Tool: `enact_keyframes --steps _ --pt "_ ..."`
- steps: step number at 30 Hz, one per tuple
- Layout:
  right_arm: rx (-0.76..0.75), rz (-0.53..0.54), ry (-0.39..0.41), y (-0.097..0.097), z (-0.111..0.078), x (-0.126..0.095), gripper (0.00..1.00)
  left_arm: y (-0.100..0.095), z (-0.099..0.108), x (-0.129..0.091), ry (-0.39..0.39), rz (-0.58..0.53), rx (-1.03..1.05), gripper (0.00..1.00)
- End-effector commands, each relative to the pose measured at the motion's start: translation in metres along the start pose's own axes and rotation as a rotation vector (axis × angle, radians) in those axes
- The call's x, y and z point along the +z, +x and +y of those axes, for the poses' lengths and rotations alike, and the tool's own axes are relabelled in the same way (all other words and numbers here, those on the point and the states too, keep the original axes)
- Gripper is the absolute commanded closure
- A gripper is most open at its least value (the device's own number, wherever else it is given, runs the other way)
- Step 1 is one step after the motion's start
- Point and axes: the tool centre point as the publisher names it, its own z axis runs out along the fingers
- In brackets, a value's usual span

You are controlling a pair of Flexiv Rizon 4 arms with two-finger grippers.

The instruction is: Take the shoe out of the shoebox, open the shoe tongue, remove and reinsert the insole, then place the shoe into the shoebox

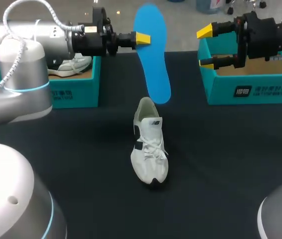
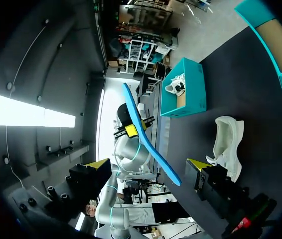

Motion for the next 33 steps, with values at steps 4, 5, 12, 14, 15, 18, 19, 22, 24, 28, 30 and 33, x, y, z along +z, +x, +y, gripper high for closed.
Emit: enact_keyframes --steps 4,5,12,14,15,18,19,22,24,28,30,33 --pt "0.0 0.0 0.001 0.0 0.001 0.001 0.0 -0.003 -0.004 -0.003 -0.034 0.145 0.352 1.0" --pt "0.0 0.0 0.001 0.0 0.001 0.001 0.0 -0.004 -0.006 -0.003 -0.023 0.137 0.367 1.0" --pt "0.0 0.0 0.001 0.0 0.001 0.001 0.0 -0.005 -0.01 -0.004 0.005 0.162 0.347 1.0" --pt "0.0 0.0 0.001 0.0 0.001 0.001 0.0 -0.005 -0.01 -0.004 0.005 0.162 0.347 1.0" --pt "0.0 0.0 0.001 0.0 0.001 0.001 0.0 -0.005 -0.01 -0.004 0.005 0.162 0.347 1.0" --pt "0.0 0.0 0.001 0.0 0.001 0.001 0.0 -0.005 -0.01 -0.004 0.005 0.162 0.347 1.0" --pt "0.0 0.0 0.001 0.0 0.001 0.001 0.0 -0.005 -0.01 -0.004 0.005 0.162 0.347 1.0" --pt "0.0 0.0 0.001 0.0 0.001 0.001 0.0 -0.005 -0.008 -0.004 -0.036 0.091 0.571 1.0" --pt "0.0 0.0 0.001 0.0 0.001 0.001 0.0 -0.003 -0.007 -0.005 -0.036 0.062 0.733 1.0" --pt "0.0 0.0 0.001 0.0 0.001 0.001 0.0 -0.004 -0.002 -0.004 -0.063 0.003 1.005 1.0" --pt "0.0 0.0 0.001 0.0 0.001 0.001 0.0 -0.005 -0.002 -0.004 -0.041 0.016 1.118 1.0" --pt "0.0 0.0 0.001 0.0 0.001 0.001 0.0 -0.009 -0.002 -0.004 -0.028 0.028 1.307 1.0"
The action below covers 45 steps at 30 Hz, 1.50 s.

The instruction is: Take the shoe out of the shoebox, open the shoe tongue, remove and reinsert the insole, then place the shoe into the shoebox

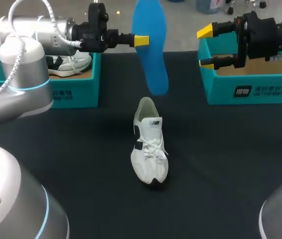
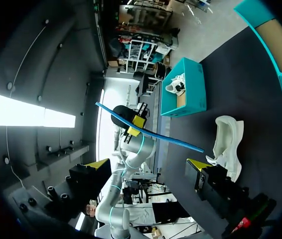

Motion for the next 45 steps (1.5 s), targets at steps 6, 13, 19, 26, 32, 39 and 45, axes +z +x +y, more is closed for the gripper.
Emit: enact_keyframes --steps 6,13,19,26,32,39,45 --pt "0.0 -0.001 0.001 0.0 0.002 0.002 0.0 -0.005 0.001 -0.002 -0.001 -0.024 0.81 1.0" --pt "0.0 -0.001 0.001 0.0 0.002 0.002 0.0 -0.005 0.001 -0.002 -0.001 -0.024 0.81 1.0" --pt "0.0 -0.001 0.001 0.0 0.002 0.002 0.0 -0.005 0.001 -0.002 -0.001 -0.024 0.81 1.0" --pt "0.0 -0.001 0.001 0.0 0.002 0.002 0.0 0.004 0.006 0.0 -0.138 -0.062 1.208 1.0" --pt "0.0 -0.001 0.001 0.0 0.002 0.002 0.0 0.003 0.014 0.004 -0.246 -0.114 1.558 1.0" --pt "0.0 -0.001 0.001 0.0 0.002 0.002 0.0 0.003 0.008 0.002 -0.096 -0.153 1.709 1.0" --pt "0.0 -0.001 0.001 0.0 0.002 0.002 0.0 0.001 0.003 0.002 -0.049 -0.121 1.738 1.0"
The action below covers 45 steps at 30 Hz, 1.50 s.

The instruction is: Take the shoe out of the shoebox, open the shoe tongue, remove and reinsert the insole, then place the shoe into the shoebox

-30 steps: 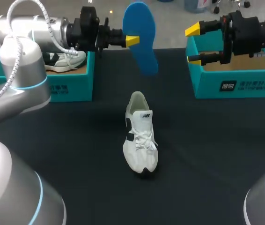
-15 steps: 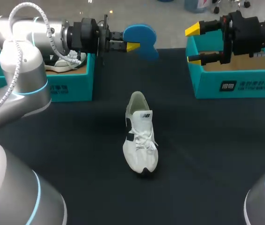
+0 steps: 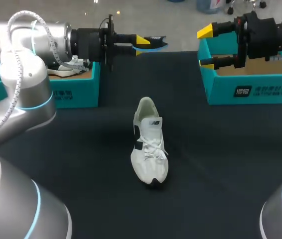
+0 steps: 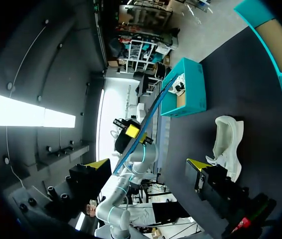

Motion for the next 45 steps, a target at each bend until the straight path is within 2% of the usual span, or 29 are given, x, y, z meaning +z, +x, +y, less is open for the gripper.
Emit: enact_keyframes --steps 1,3,17,22,29,42,44,45 --pt "0.001 -0.002 0.0 0.0 0.001 0.001 0.0 0.004 -0.001 0.001 0.031 -0.074 0.289 1.0" --pt "0.001 -0.002 0.0 0.0 0.001 0.001 0.0 0.004 -0.003 0.003 0.048 -0.036 0.286 1.0" --pt "0.001 -0.002 0.0 0.0 0.001 0.001 0.0 0.004 -0.003 0.003 0.048 -0.036 0.286 1.0" --pt "0.001 -0.002 0.0 0.0 0.001 0.001 0.0 0.003 0.003 0.003 -0.015 -0.056 0.41 1.0" --pt "0.001 -0.002 0.0 0.0 0.001 0.001 0.0 0.007 0.006 0.007 -0.003 -0.05 0.4 1.0" --pt "-0.027 -0.02 0.062 0.019 0.009 0.029 0.0 0.001 0.012 0.035 0.023 -0.048 0.459 1.0" --pt "-0.02 -0.02 0.063 0.02 0.009 0.03 0.24 0.002 0.012 0.04 0.023 -0.052 0.461 1.0" --pt "-0.012 -0.016 0.063 0.02 0.009 0.031 0.29 0.002 0.013 0.042 0.019 -0.055 0.471 1.0"
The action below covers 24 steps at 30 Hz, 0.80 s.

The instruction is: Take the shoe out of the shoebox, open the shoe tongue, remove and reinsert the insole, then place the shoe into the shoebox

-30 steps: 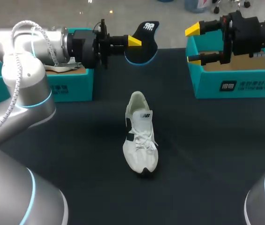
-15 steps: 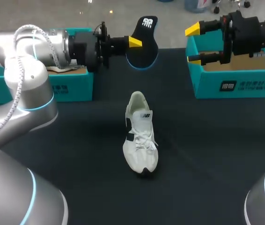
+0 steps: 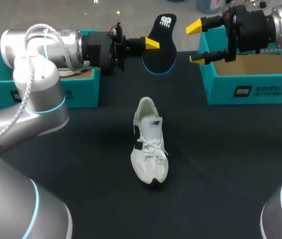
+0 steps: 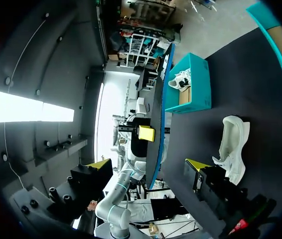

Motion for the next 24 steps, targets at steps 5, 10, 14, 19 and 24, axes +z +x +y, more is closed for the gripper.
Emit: enact_keyframes --steps 5,10,14,19,24 --pt "0.047 -0.003 0.001 0.003 0.003 0.009 0.5 0.005 0.006 0.02 -0.022 -0.021 0.028 1.0" --pt "0.069 -0.015 0.0 0.003 0.003 0.01 0.5 0.003 0.006 0.023 -0.031 -0.051 0.029 1.0" --pt "0.071 -0.021 0.008 0.003 0.004 0.014 0.45 0.0 0.006 0.026 -0.028 -0.053 0.032 1.0" --pt "0.078 -0.024 0.012 0.0 0.005 0.015 0.42 -0.004 0.004 0.029 -0.018 -0.063 0.035 1.0" --pt "0.084 -0.025 0.019 -0.002 0.006 0.018 0.46 -0.005 0.004 0.033 -0.011 -0.061 0.034 1.0"
